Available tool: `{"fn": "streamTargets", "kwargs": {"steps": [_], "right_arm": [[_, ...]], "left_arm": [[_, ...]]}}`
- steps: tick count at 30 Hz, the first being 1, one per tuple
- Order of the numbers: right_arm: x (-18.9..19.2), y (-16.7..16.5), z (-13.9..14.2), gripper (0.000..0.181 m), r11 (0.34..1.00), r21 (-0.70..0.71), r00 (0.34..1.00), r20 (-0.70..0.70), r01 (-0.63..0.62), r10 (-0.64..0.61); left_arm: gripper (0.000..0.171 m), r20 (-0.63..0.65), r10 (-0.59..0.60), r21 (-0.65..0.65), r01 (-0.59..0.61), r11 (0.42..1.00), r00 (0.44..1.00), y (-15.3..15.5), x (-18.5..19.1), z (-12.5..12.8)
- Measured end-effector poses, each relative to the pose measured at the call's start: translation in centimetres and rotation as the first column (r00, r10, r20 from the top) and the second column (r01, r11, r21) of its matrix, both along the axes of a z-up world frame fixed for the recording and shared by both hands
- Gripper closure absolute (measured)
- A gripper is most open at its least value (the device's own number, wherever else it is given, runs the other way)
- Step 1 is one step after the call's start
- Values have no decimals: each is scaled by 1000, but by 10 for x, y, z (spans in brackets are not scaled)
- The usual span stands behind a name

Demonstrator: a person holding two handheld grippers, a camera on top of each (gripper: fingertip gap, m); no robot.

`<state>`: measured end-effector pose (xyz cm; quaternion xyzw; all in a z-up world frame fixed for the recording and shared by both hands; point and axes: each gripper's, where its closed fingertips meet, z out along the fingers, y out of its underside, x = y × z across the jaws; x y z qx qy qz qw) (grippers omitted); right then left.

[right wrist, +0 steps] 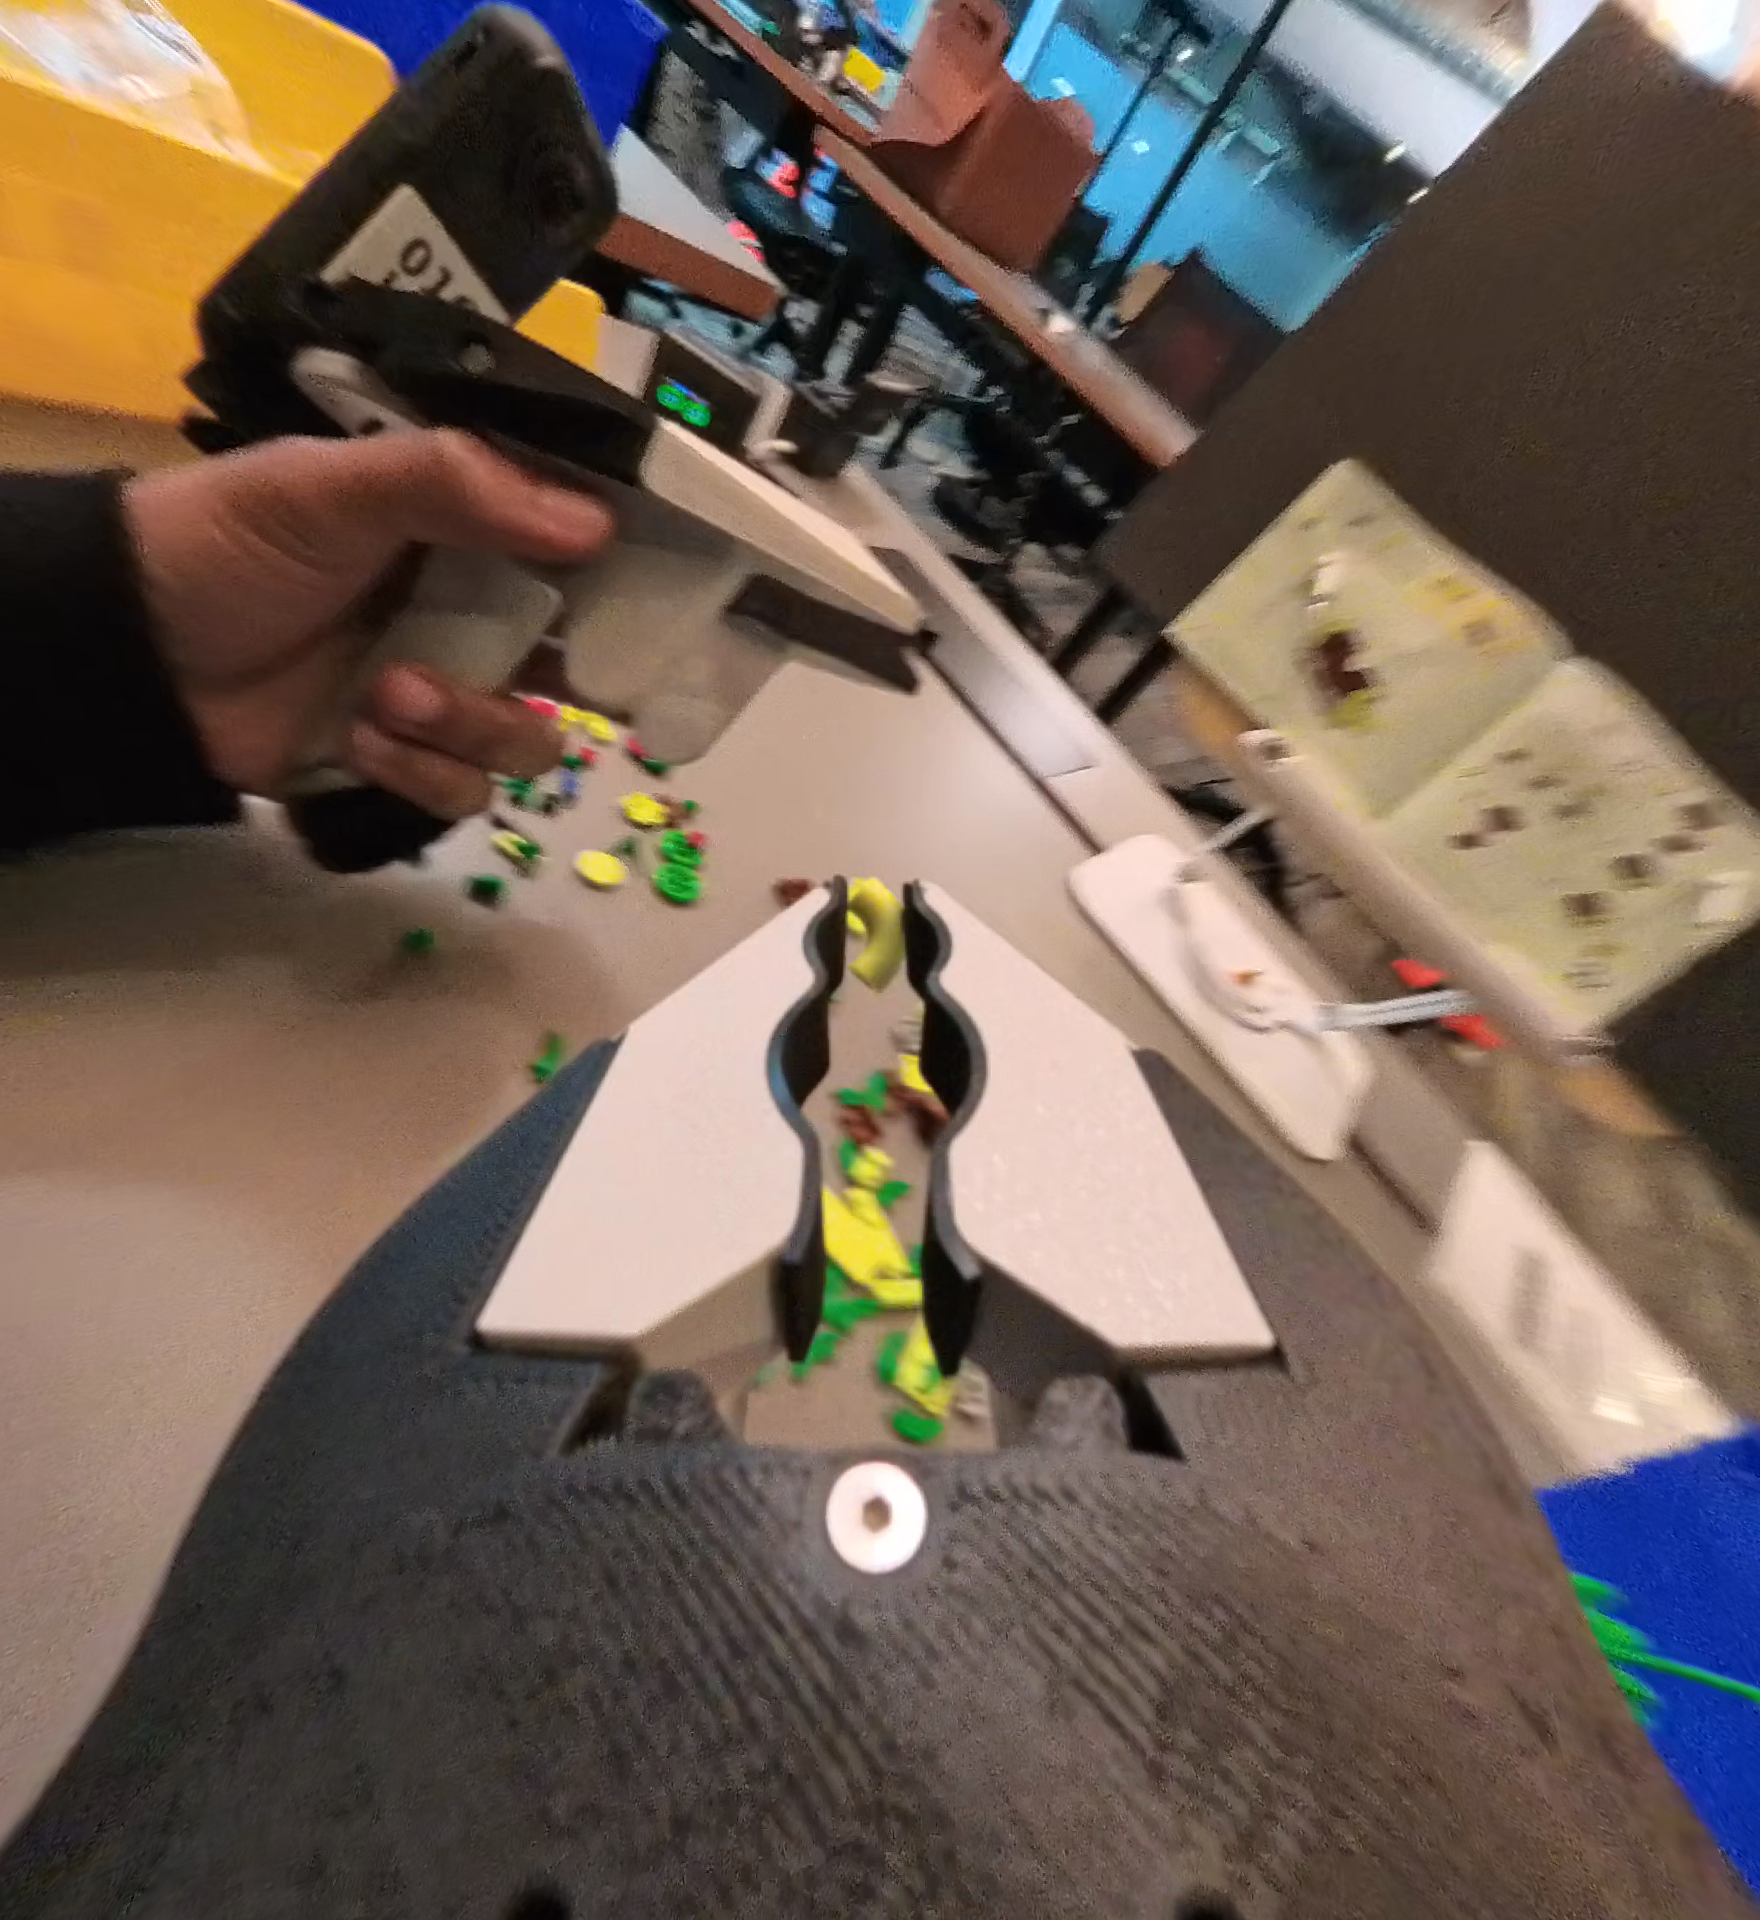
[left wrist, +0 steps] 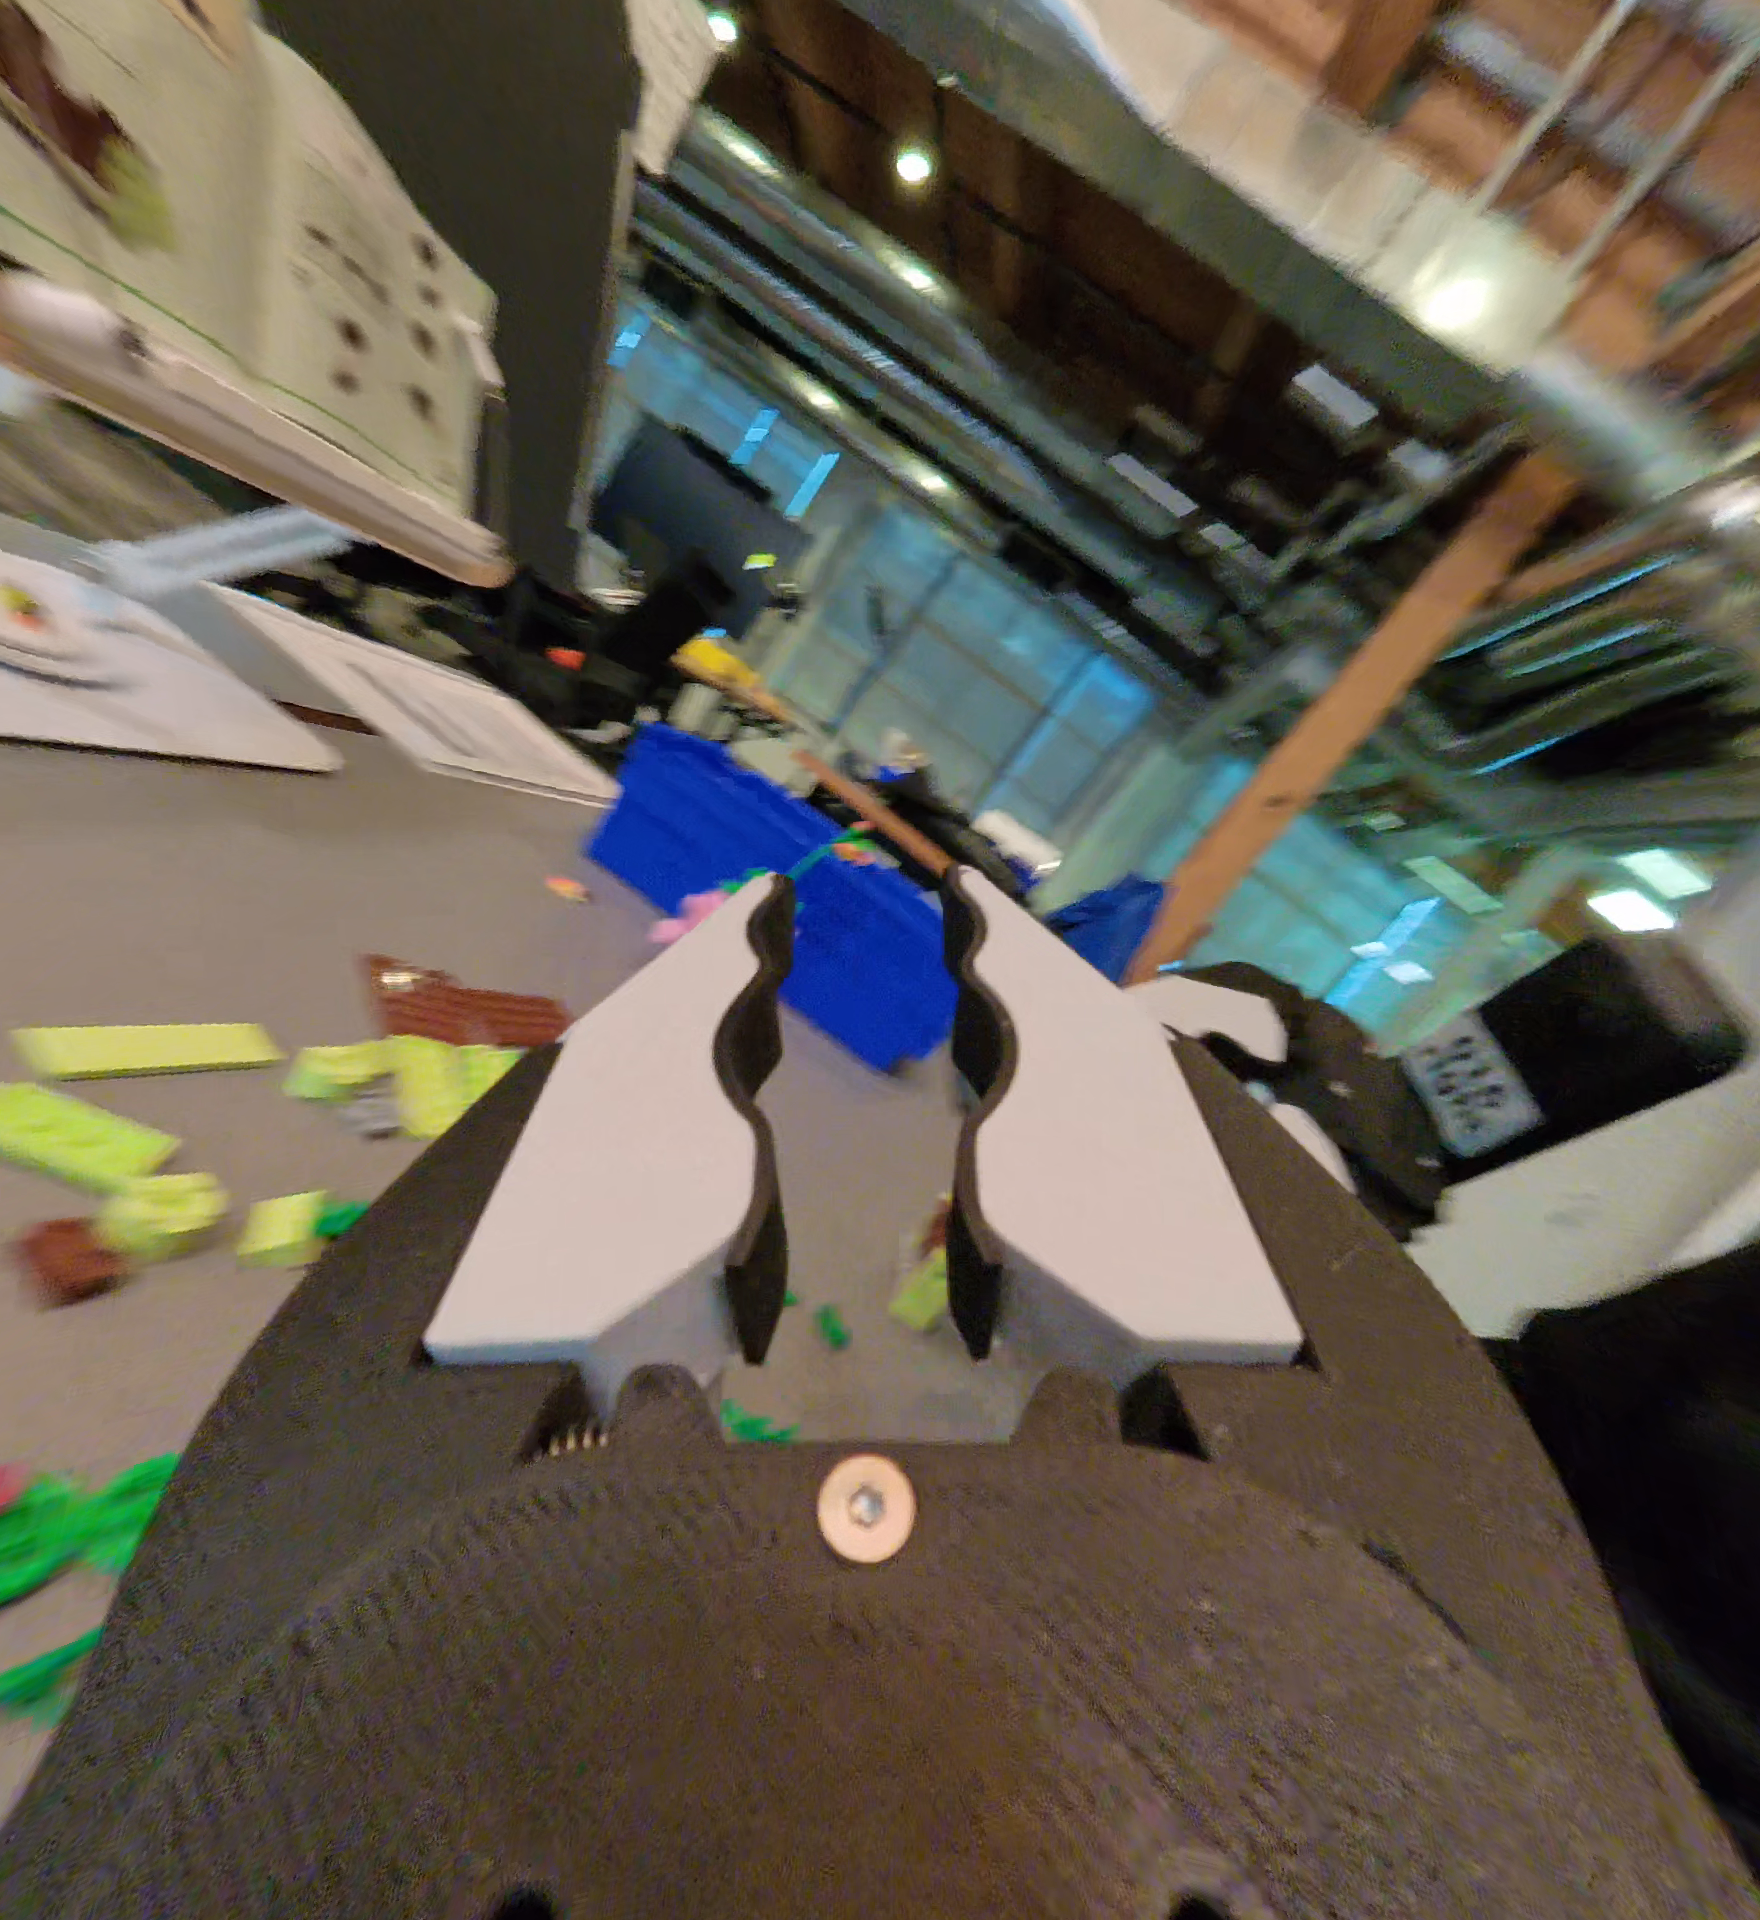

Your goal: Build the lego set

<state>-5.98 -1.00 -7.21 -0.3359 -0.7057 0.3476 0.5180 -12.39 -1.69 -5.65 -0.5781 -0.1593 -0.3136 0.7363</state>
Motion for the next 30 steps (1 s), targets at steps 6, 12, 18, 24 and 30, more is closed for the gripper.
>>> {"fn": "streamTargets", "kwargs": {"steps": [6, 12, 18, 24, 30], "right_arm": [[17, 25, 10, 173, 976, 204, 997, -49, 73, -64], [21, 24, 6, 172, 955, 284, 995, -68, 91, -74], [21, 23, 8, 171, 971, 228, 995, -80, 69, -52], [28, 22, 16, 149, 997, -64, 997, -67, -33, 29], [37, 22, 28, 150, 838, -525, 982, 22, -150, 190]], "left_arm": [[135, 91, -359, 59, 355, 933, 929, 25, 69, 6], [152, 73, -451, -27, 454, 890, 889, 41, 106, -5], [163, 126, -478, 19, 480, 877, 869, 41, 104, -4], [167, 122, -422, 29, 422, 906, 898, 38, 88, -6], [167, 19, -455, 107, 450, 886, 890, 22, 94, 10]]}}
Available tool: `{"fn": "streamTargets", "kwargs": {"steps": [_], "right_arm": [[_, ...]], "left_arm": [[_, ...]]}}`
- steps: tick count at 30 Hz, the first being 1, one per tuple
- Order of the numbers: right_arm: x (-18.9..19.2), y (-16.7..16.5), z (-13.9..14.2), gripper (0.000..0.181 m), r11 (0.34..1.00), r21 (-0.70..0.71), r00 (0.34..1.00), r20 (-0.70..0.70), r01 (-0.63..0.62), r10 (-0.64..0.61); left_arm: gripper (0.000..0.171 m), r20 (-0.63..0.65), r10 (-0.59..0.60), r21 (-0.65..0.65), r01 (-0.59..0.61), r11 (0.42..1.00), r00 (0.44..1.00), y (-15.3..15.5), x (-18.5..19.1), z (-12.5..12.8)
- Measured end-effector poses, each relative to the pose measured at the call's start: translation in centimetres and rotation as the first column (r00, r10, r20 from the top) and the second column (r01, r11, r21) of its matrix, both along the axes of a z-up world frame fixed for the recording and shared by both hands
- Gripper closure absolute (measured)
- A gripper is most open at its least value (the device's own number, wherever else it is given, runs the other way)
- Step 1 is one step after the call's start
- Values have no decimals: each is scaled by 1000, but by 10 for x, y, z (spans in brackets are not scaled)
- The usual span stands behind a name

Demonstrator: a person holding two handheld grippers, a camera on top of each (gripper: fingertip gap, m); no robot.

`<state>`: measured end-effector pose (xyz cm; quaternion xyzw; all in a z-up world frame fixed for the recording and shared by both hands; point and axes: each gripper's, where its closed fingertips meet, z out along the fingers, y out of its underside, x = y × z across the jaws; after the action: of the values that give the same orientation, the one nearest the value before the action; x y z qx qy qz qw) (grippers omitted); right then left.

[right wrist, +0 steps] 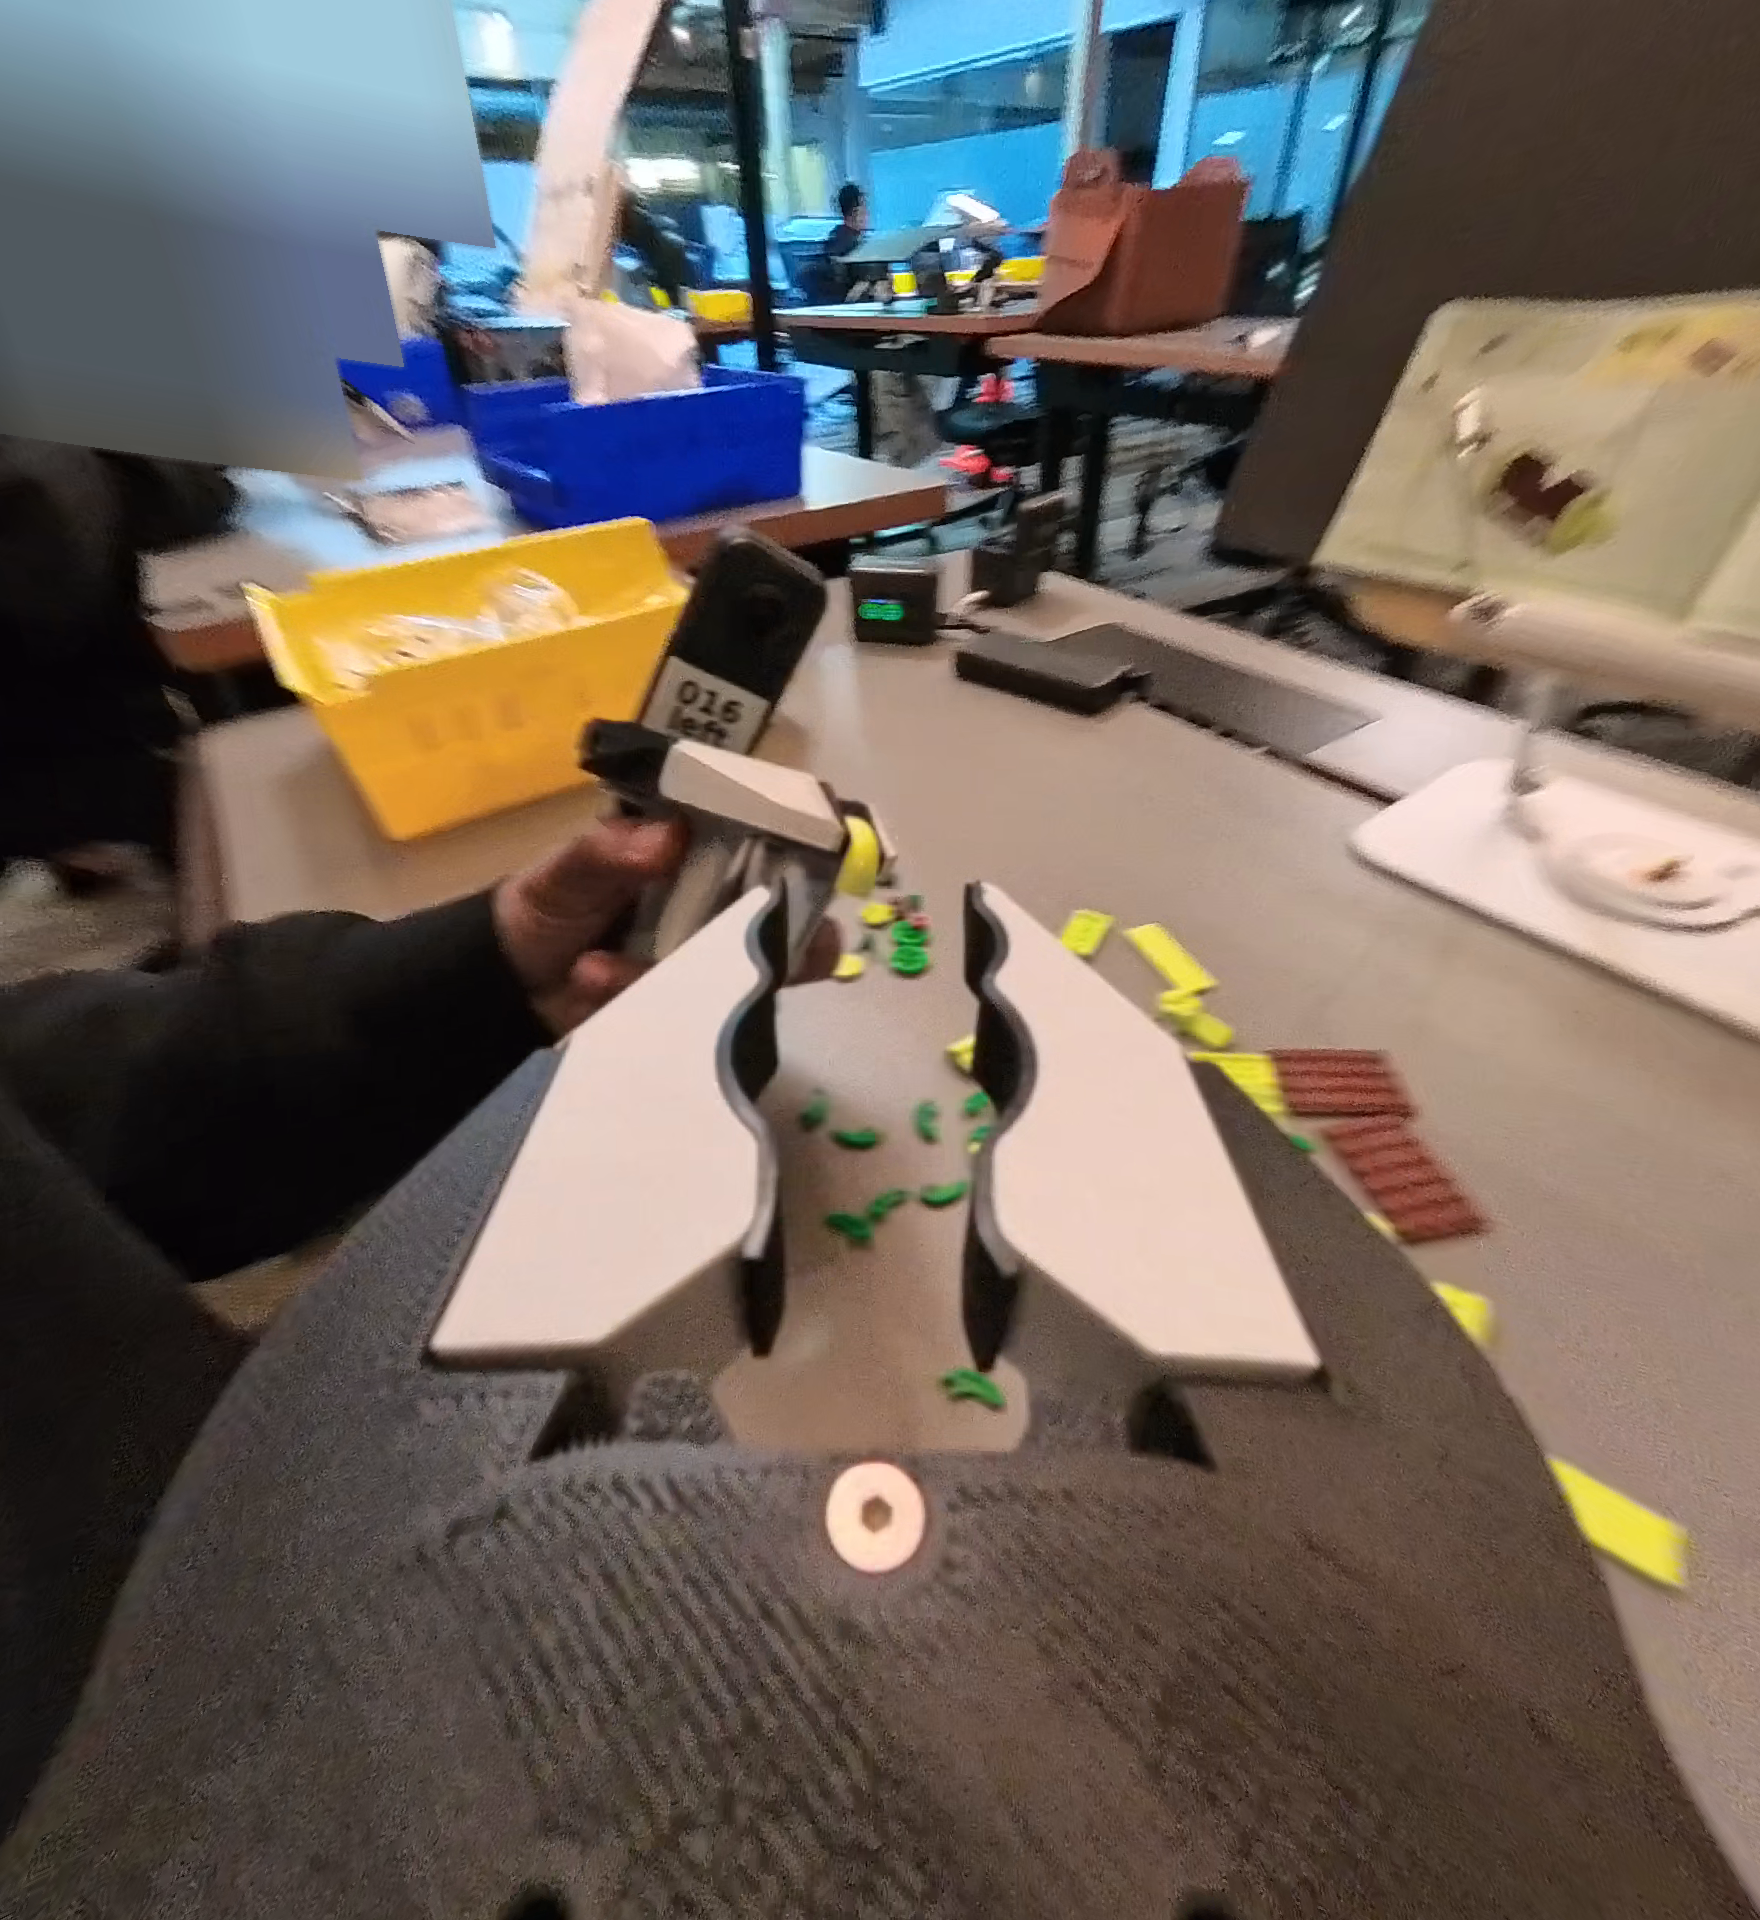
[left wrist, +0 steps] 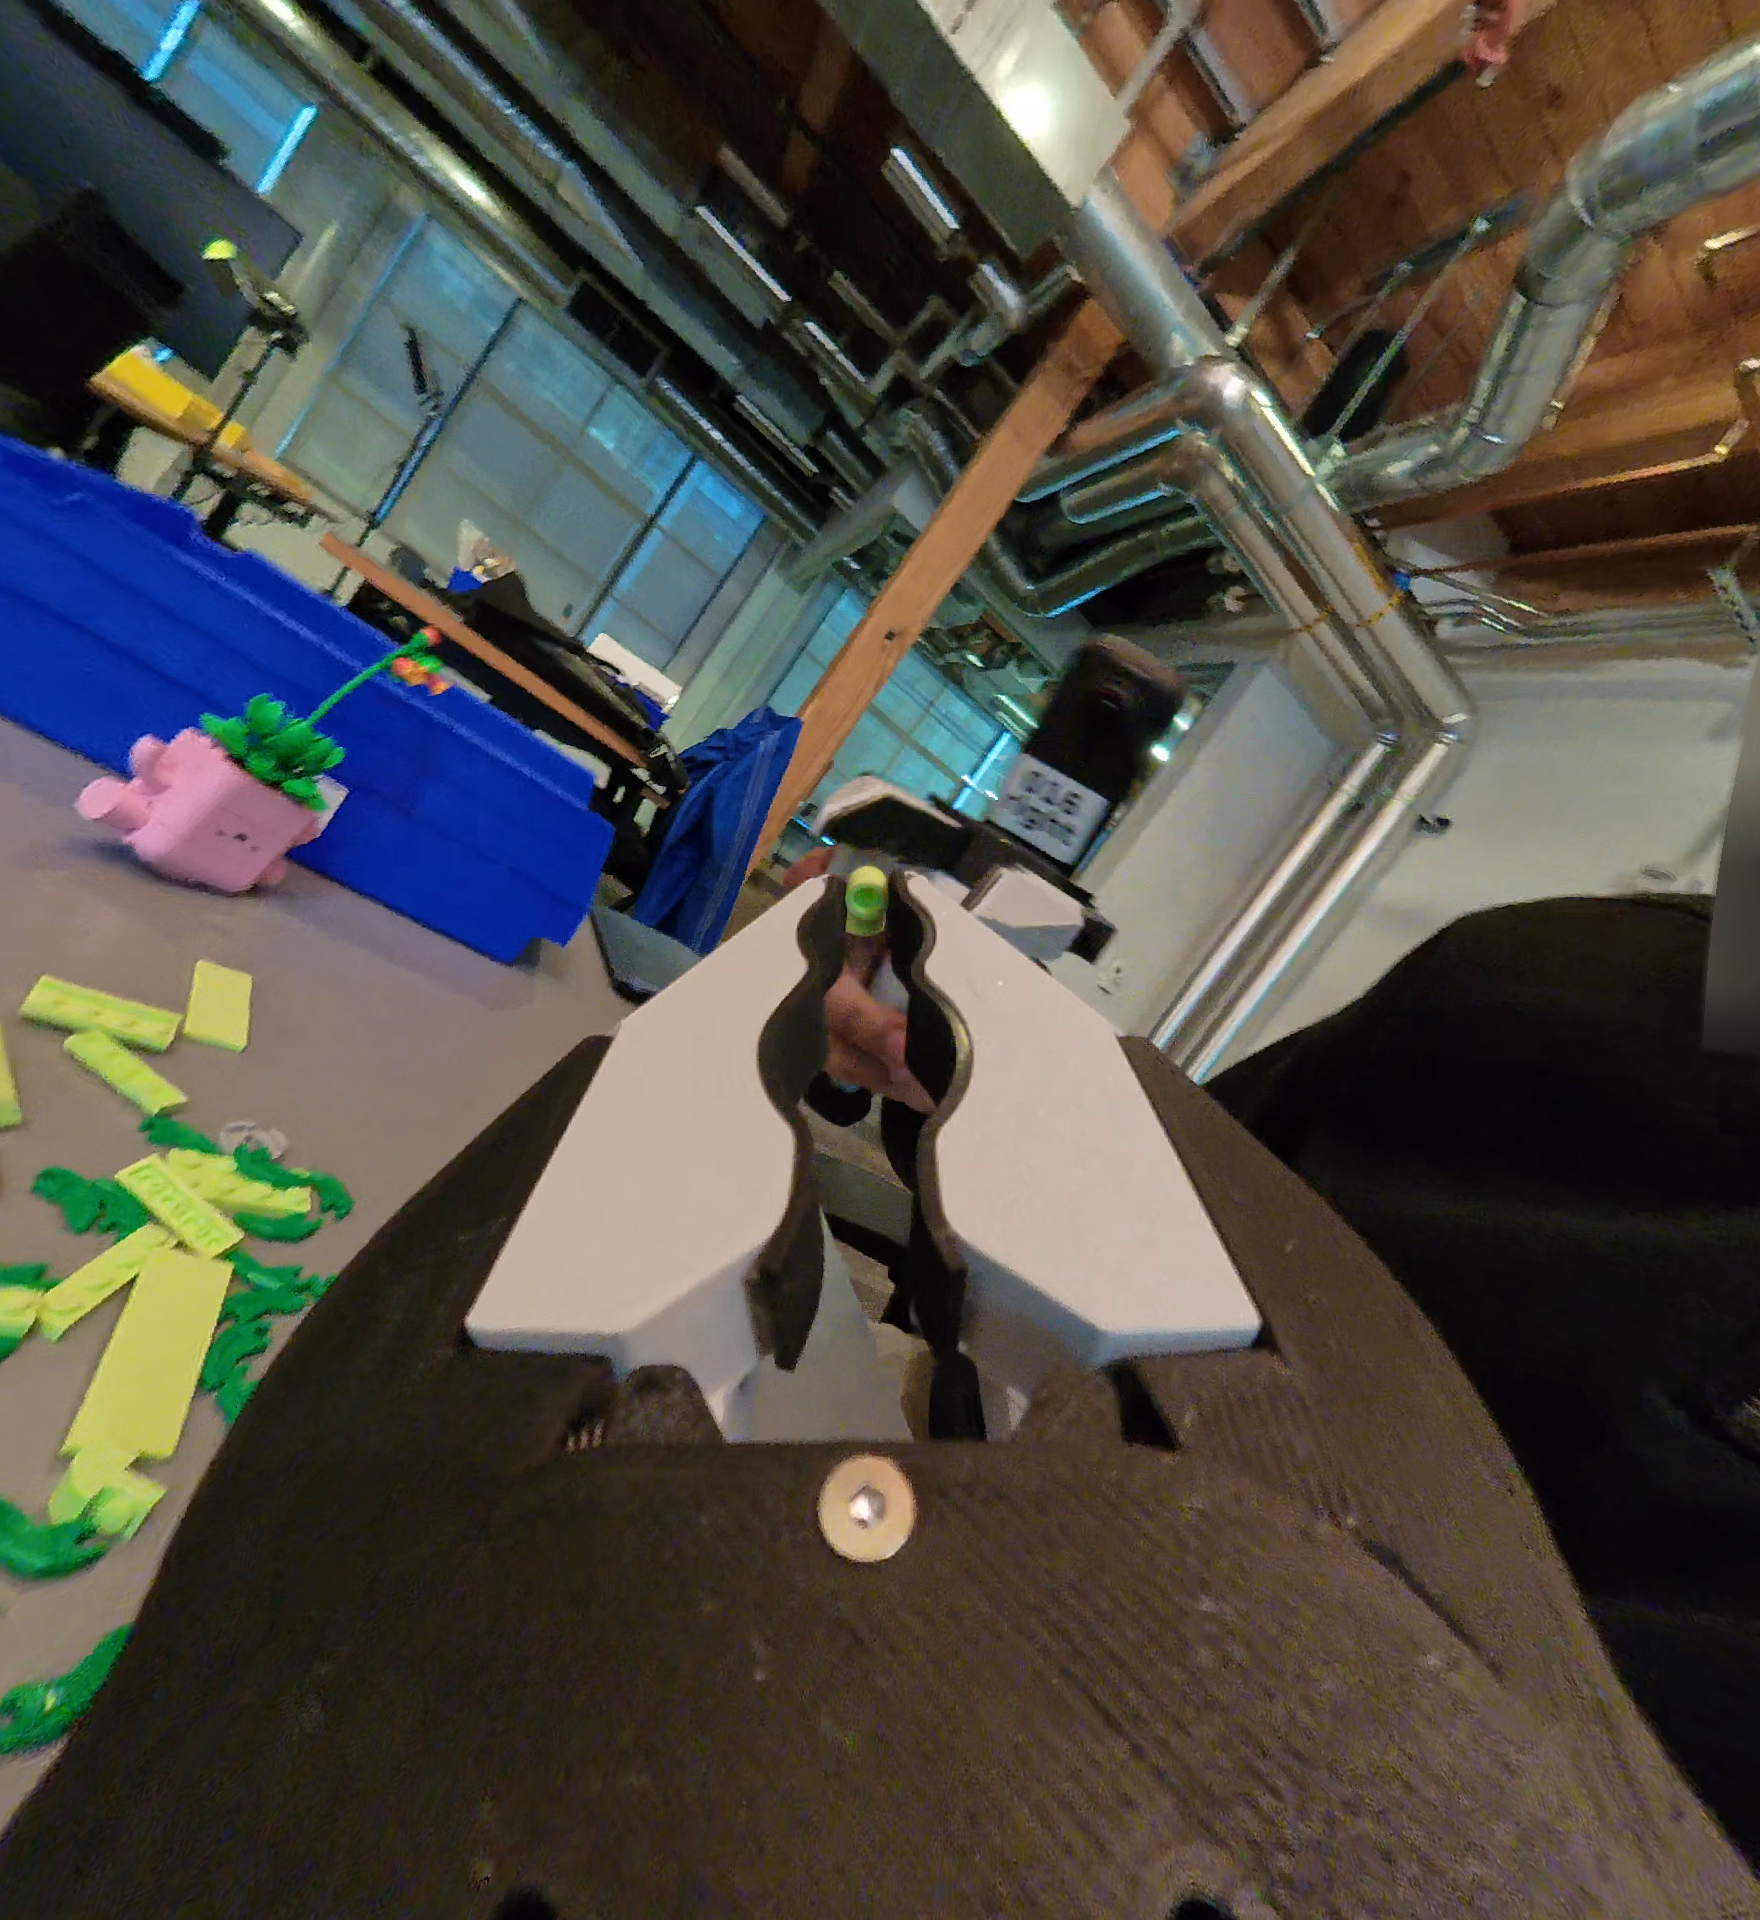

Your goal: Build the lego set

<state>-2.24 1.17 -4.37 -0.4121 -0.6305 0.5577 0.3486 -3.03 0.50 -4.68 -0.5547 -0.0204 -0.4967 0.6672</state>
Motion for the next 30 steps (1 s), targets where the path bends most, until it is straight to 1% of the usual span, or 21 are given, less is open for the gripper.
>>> {"fn": "streamTargets", "kwargs": {"steps": [2, 3, 5, 7, 9, 11, 16, 18, 19, 21, 24, 27, 30], "right_arm": [[2, -6, 0, 143, 992, -111, 997, 33, -62, 66], [3, -6, 1, 145, 986, -147, 996, 32, -74, 80], [3, -6, 1, 150, 982, -171, 996, 22, -76, 81], [3, -6, -2, 159, 987, -141, 996, 28, -78, 83], [6, -9, -3, 173, 990, -110, 995, 26, -92, 95], [5, -6, -7, 176, 996, -68, 997, 44, -64, 67], [3, 0, -10, 176, 1000, 10, 999, 43, -5, 5], [3, 4, -7, 176, 999, 26, 1000, 13, 18, -19], [3, 4, -6, 176, 999, 32, 1000, 5, 22, -22], [4, 5, -6, 176, 999, 37, 1000, 1, 25, -25], [5, 4, -7, 176, 1000, 17, 1000, 11, 12, -12], [7, 3, -8, 176, 1000, -1, 1000, 20, -6, 6], [8, 1, -9, 176, 1000, -9, 999, 30, -25, 26]], "left_arm": [[167, -16, -23, 25, 24, 999, 1000, -3, 6, 4], [166, -26, -45, 33, 46, 998, 999, -4, 11, 5], [167, -41, -69, 24, 70, 997, 997, -3, 18, 5], [167, -35, -97, 28, 98, 995, 995, -2, 24, 6], [166, -29, -95, 17, 96, 995, 995, 1, 24, 4], [166, -35, -72, 0, 72, 997, 997, 4, 22, 1], [165, -83, -10, -33, 8, 999, 997, 10, 19, -4], [153, -86, 40, -39, -44, 998, 995, 14, 14, -5], [152, -82, 44, -37, -47, 998, 996, 14, 12, -5], [153, -68, 19, -33, -21, 999, 997, 12, 13, -6], [166, -76, 4, 4, -4, 1000, 997, 8, 16, -2], [167, -99, 4, 3, -3, 1000, 995, 8, 18, -2], [163, -91, -13, 5, 13, 1000, 996, 7, 19, -3]]}}
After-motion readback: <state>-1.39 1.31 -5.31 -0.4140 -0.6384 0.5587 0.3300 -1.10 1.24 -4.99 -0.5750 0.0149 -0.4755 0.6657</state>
